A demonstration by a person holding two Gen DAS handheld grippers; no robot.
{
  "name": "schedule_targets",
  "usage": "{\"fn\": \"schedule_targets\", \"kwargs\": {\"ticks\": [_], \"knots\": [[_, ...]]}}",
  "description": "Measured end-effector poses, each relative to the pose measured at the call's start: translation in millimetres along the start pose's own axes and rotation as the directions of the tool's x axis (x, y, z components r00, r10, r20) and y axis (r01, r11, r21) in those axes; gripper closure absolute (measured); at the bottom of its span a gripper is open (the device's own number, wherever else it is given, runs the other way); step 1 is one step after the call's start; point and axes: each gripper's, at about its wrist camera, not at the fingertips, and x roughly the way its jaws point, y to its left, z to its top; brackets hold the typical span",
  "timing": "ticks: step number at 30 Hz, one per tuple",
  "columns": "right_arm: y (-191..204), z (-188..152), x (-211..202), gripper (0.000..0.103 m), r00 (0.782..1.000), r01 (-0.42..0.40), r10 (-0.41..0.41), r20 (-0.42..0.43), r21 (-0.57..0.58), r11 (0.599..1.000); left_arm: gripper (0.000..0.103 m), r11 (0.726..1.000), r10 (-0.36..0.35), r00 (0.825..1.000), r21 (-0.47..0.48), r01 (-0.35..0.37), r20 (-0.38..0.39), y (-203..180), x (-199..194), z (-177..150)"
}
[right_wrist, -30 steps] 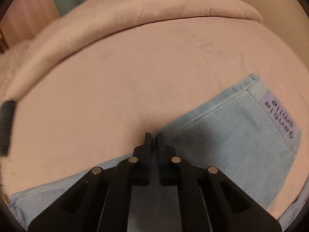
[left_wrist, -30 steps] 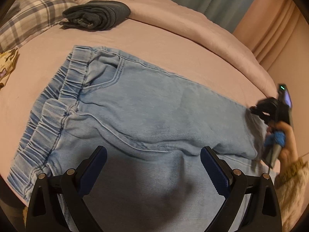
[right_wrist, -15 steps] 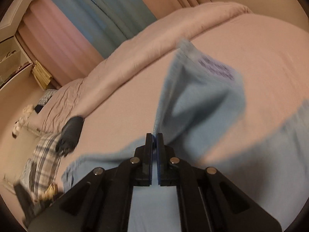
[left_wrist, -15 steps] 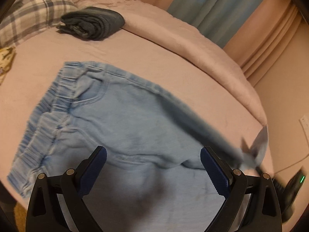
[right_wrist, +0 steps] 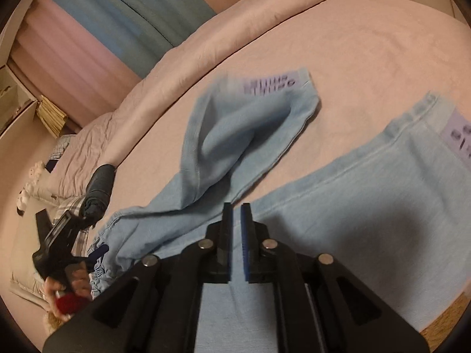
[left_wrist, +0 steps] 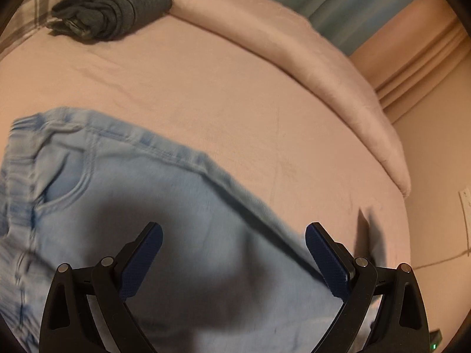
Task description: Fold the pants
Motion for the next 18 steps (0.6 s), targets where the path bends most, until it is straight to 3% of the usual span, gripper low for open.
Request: {"fn": "schedule_targets", "kwargs": {"ticks": [3, 6, 8, 10, 11, 12, 14, 16, 17, 18], "knots": [[9, 12, -4, 0.051, 0.999, 0.043, -0.042, 0.030, -0.029, 0.999, 0.005, 1.000, 0.024, 0.998, -0.014, -0.025, -0.057, -3, 23, 14], [22, 30, 3, 0.048, 0.999, 0.033, -0.032, 0.026, -0.057, 0.998, 0.006, 0.996, 0.031, 0.993, -0.076, -0.040, -0.115, 3, 45, 23], [35, 45, 18, 0.047, 0.999, 0.051, -0.051, 0.000, -0.093, 0.994, 0.014, 0.994, 0.051, 0.994, -0.096, -0.060, -0.094, 5, 49, 21], [51, 58, 37, 0.047, 0.995, 0.099, -0.102, -0.012, -0.147, 0.984, 0.049, 0.992, 0.095, 0.995, -0.085, -0.098, -0.044, 2, 43, 21], [57, 63, 47, 0.047, 0.992, 0.118, -0.122, -0.017, -0.172, 0.978, 0.076, 0.990, 0.117, 0.993, -0.072, -0.119, -0.031, 1, 40, 19], [65, 67, 61, 0.047, 0.989, 0.138, -0.146, -0.028, -0.196, 0.971, 0.095, 0.991, 0.113, 0.993, -0.071, -0.115, -0.033, 3, 39, 18], [73, 68, 84, 0.050, 0.979, 0.182, -0.200, -0.049, -0.249, 0.951, 0.098, 0.993, 0.050, 0.998, -0.105, -0.054, -0.040, 13, 36, 15], [74, 65, 105, 0.094, 0.961, 0.245, -0.271, -0.045, -0.304, 0.921, 0.099, 0.994, 0.007, 1.000, -0.105, -0.009, -0.016, 18, 24, 9], [67, 62, 116, 0.096, 0.948, 0.279, -0.312, -0.053, -0.327, 0.903, 0.099, 0.996, -0.014, 1.000, -0.093, 0.015, 0.007, 17, 13, 5], [63, 61, 118, 0.096, 0.950, 0.271, -0.306, -0.062, -0.322, 0.907, 0.099, 0.996, -0.032, 0.999, -0.076, 0.034, 0.036, 16, 0, 1]]}}
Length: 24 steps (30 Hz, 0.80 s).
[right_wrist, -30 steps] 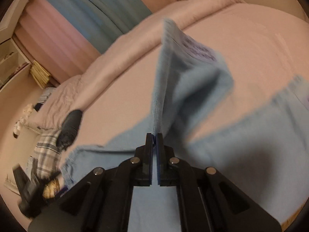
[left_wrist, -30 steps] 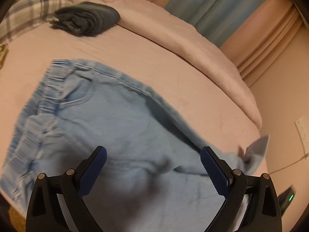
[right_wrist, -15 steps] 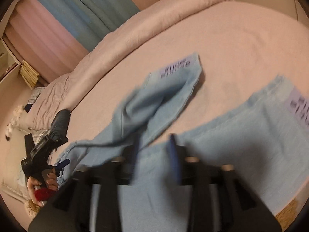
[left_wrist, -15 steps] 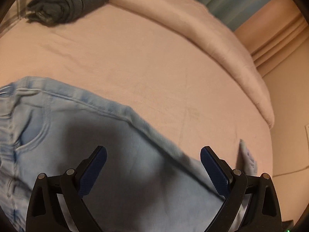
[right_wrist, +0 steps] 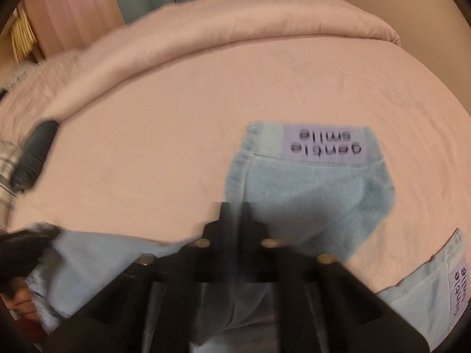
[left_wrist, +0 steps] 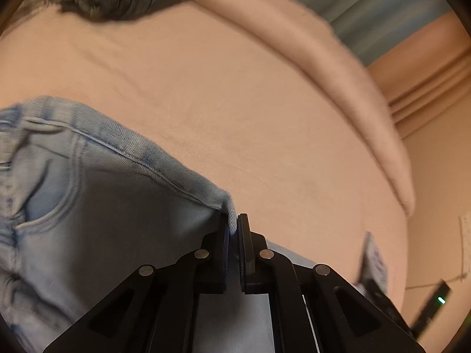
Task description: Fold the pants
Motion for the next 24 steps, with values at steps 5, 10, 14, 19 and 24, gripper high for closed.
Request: {"fn": "schedule_targets", "kwargs": {"ticks": [5, 10, 14, 19, 24], "knots": [[-35, -8, -45, 0.097, 0.985, -0.138, 0.128, 0.113, 0.084, 0.987, 0.100, 0.986, -0.134, 0.980, 0.117, 0.117, 0.149, -12, -91, -42], [-86, -40, -126, 0.097, 0.944, -0.241, 0.195, 0.265, 0.151, 0.959, 0.100, 0.972, -0.186, 0.960, 0.185, 0.148, 0.208, 0, -155, -116], [-132, -89, -144, 0.096, 0.952, -0.232, 0.171, 0.254, 0.235, 0.944, 0.100, 0.975, -0.101, 0.989, 0.207, 0.076, 0.109, 24, -152, -168], [-151, -127, -134, 0.096, 0.973, -0.197, 0.148, 0.175, 0.305, 0.932, 0.100, 0.985, -0.019, 1.000, 0.173, 0.022, -0.015, 46, -128, -202], [-148, -138, -126, 0.093, 0.984, -0.157, 0.121, 0.131, 0.308, 0.938, 0.100, 0.992, -0.013, 0.999, 0.126, 0.019, -0.045, 52, -113, -196]]}}
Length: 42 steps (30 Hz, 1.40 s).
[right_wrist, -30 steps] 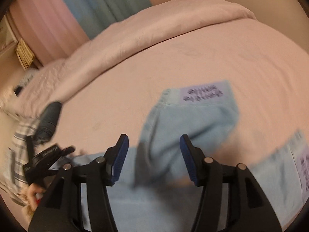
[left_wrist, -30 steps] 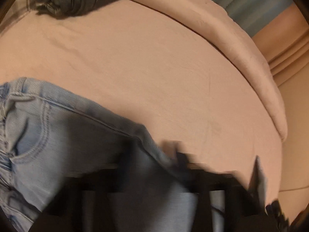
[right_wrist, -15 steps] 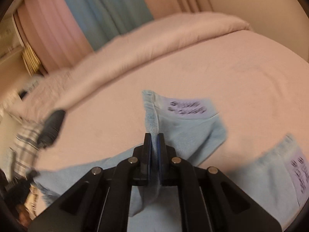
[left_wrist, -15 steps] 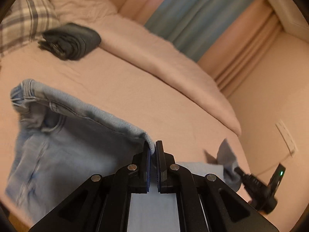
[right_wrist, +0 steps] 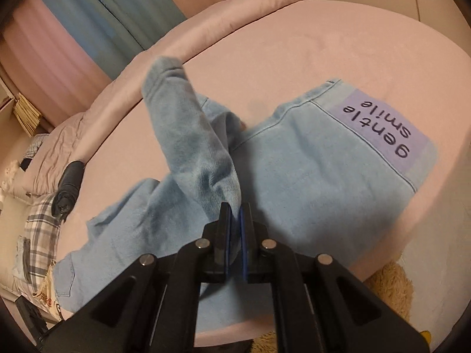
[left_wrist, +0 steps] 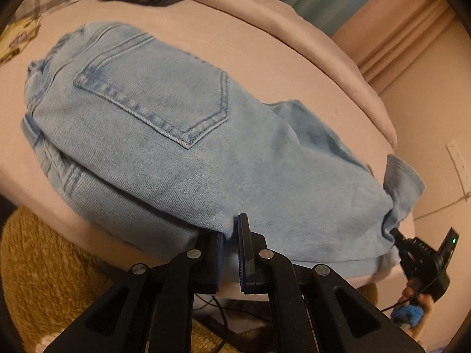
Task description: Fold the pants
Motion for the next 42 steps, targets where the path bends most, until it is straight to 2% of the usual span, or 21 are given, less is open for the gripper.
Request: {"fn": "schedule_targets", "kwargs": {"ticks": [2, 4, 5, 6, 9, 12, 14, 17, 19, 20, 21, 23, 24, 26, 28, 30, 32, 34, 36, 39, 42], "knots": [[0, 1, 0, 0.088, 1.000, 0.007, -0.007, -0.008, 0.001, 1.000, 0.097, 1.000, -0.002, 1.000, -0.010, 0.002, -0.013, -2, 0, 6], [4, 7, 4, 0.071, 0.999, 0.026, -0.026, -0.029, -0.005, 1.000, 0.093, 1.000, 0.008, 1.000, 0.006, -0.008, -0.013, -4, -2, 11], [3, 10, 3, 0.057, 0.999, 0.029, -0.029, -0.020, -0.007, 1.000, 0.088, 1.000, 0.023, 1.000, 0.014, -0.023, -0.001, -4, -4, 12], [4, 14, 1, 0.049, 1.000, 0.029, -0.029, 0.004, -0.014, 0.999, 0.084, 0.999, 0.033, 0.999, 0.015, -0.033, 0.009, -3, -7, 13], [10, 27, 2, 0.043, 0.999, -0.012, 0.014, 0.046, -0.035, 0.999, 0.069, 0.998, 0.048, 0.998, -0.034, -0.047, 0.051, 12, -17, 14], [18, 39, 17, 0.043, 1.000, -0.031, 0.031, -0.001, -0.020, 0.999, 0.066, 0.994, 0.069, 0.992, -0.087, -0.060, 0.101, 27, -26, 23], [29, 43, 21, 0.043, 0.998, -0.060, 0.060, -0.001, -0.048, 0.997, 0.066, 0.991, 0.083, 0.988, -0.118, -0.068, 0.127, 38, -30, 30], [49, 45, 28, 0.043, 0.999, -0.048, 0.049, 0.003, -0.111, 0.993, 0.066, 0.985, 0.068, 0.985, -0.170, -0.041, 0.157, 56, -30, 37], [60, 50, 43, 0.046, 1.000, -0.021, 0.019, -0.013, -0.146, 0.989, 0.073, 0.983, 0.068, 0.986, -0.178, -0.040, 0.155, 60, -27, 39], [62, 52, 52, 0.067, 1.000, -0.003, -0.001, -0.021, -0.154, 0.988, 0.085, 0.983, 0.077, 0.985, -0.179, -0.050, 0.152, 61, -26, 40], [63, 54, 58, 0.097, 1.000, 0.011, -0.015, -0.022, -0.165, 0.986, 0.087, 0.983, 0.080, 0.986, -0.177, -0.054, 0.147, 64, -28, 40], [64, 61, 65, 0.098, 0.999, 0.041, -0.044, -0.015, -0.187, 0.982, 0.089, 0.984, 0.063, 0.985, -0.172, -0.035, 0.160, 62, -33, 37], [64, 67, 60, 0.098, 1.000, 0.024, -0.024, 0.004, -0.173, 0.985, 0.089, 0.986, 0.054, 0.984, -0.167, -0.025, 0.170, 62, -40, 36], [65, 78, 36, 0.098, 0.996, -0.065, 0.075, 0.058, -0.155, 0.986, 0.090, 0.986, 0.050, 0.978, -0.168, -0.015, 0.203, 63, -53, 33], [59, 84, -2, 0.098, 0.977, -0.112, 0.136, 0.162, -0.151, 0.982, 0.090, 0.989, 0.072, 0.974, -0.139, -0.043, 0.216, 61, -62, 27], [43, 79, -34, 0.098, 0.956, -0.111, 0.139, 0.258, -0.119, 0.987, 0.090, 0.989, 0.121, 0.975, -0.103, -0.103, 0.187, 58, -58, 17], [19, 65, -53, 0.098, 0.953, -0.072, 0.087, 0.290, -0.062, 0.995, 0.089, 0.989, 0.125, 0.981, -0.097, -0.111, 0.147, 61, -47, 9], [-11, 44, -55, 0.098, 0.967, 0.012, -0.010, 0.253, -0.005, 1.000, 0.089, 0.988, 0.122, 0.987, -0.106, -0.111, 0.108, 66, -38, 6], [-40, 20, -48, 0.097, 0.979, 0.114, -0.116, 0.169, 0.020, 0.993, 0.089, 0.986, 0.140, 0.987, -0.101, -0.132, 0.080, 68, -30, 7], [-65, -3, -30, 0.094, 0.984, 0.172, -0.173, 0.033, 0.018, 0.985, 0.089, 0.983, 0.174, 0.982, -0.067, -0.170, 0.070, 61, -28, 11], [-71, -9, -35, 0.091, 0.984, 0.176, -0.177, 0.028, 0.016, 0.984, 0.089, 0.980, 0.197, 0.978, -0.045, -0.194, 0.067, 56, -28, 13]]}}
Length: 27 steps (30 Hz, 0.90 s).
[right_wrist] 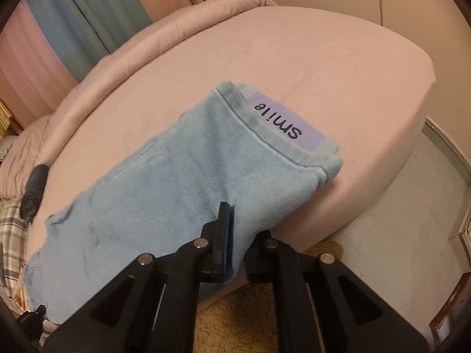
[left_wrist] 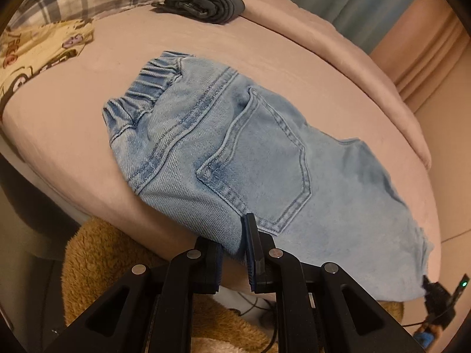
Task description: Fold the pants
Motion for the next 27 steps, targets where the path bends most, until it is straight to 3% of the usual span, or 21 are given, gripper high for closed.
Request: {"fn": "schedule_targets", "kwargs": {"ticks": [4, 6, 10, 11, 12, 14, 18, 19, 20, 21, 23, 24, 27], "knots": [[5, 13, -14, 0.083, 0.999, 0.030, -0.030, -0.027, 0.002, 1.000, 0.089, 1.000, -0.005, 1.000, -0.001, 0.005, 0.003, -1, -1, 0], [15, 24, -22, 0.072, 0.998, 0.069, -0.070, -0.010, -0.054, 0.996, 0.089, 1.000, -0.001, 1.000, 0.007, 0.001, 0.003, -1, -3, -2], [12, 49, -54, 0.052, 0.980, 0.157, -0.150, 0.130, -0.047, 0.986, 0.089, 1.000, 0.002, 1.000, 0.004, -0.002, -0.003, -4, -2, -2], [13, 50, -59, 0.041, 0.978, 0.151, -0.144, 0.149, -0.038, 0.988, 0.089, 1.000, 0.001, 1.000, 0.004, -0.001, -0.004, -4, -1, -2], [12, 58, -59, 0.036, 0.980, 0.128, -0.120, 0.161, -0.038, 0.991, 0.089, 1.000, 0.002, 1.000, 0.007, -0.002, -0.005, -5, -1, -2], [15, 73, -43, 0.036, 0.991, 0.063, -0.053, 0.122, -0.080, 0.995, 0.089, 1.000, 0.006, 1.000, 0.014, -0.006, -0.005, -4, -1, -2], [21, 89, 14, 0.041, 0.999, 0.020, -0.024, -0.030, -0.119, 0.993, 0.089, 1.000, 0.005, 1.000, 0.016, -0.005, -0.006, -5, -1, -2], [26, 89, 26, 0.045, 0.998, 0.026, -0.033, -0.054, -0.127, 0.992, 0.089, 1.000, 0.001, 1.000, 0.013, -0.001, -0.007, -5, -2, -2], [26, 88, 37, 0.056, 0.996, 0.037, -0.047, -0.073, -0.137, 0.990, 0.089, 1.000, -0.002, 1.000, 0.012, 0.002, -0.008, -4, -2, -2], [28, 87, 47, 0.071, 0.996, 0.040, -0.053, -0.076, -0.158, 0.987, 0.089, 1.000, -0.003, 1.000, 0.013, 0.003, -0.008, -4, -2, -2], [32, 84, 51, 0.090, 0.994, 0.085, -0.096, -0.044, -0.199, 0.976, 0.089, 1.000, 0.000, 1.000, 0.015, 0.000, -0.007, -5, -3, -2], [35, 83, 51, 0.095, 0.993, 0.110, -0.118, -0.022, -0.219, 0.969, 0.089, 1.000, 0.004, 1.000, 0.021, -0.004, -0.005, -6, -4, -2], [39, 96, 32, 0.102, 0.995, 0.088, -0.078, 0.062, -0.174, 0.981, 0.089, 0.999, 0.007, 1.000, 0.038, -0.007, 0.010, -10, -9, -1]]}}
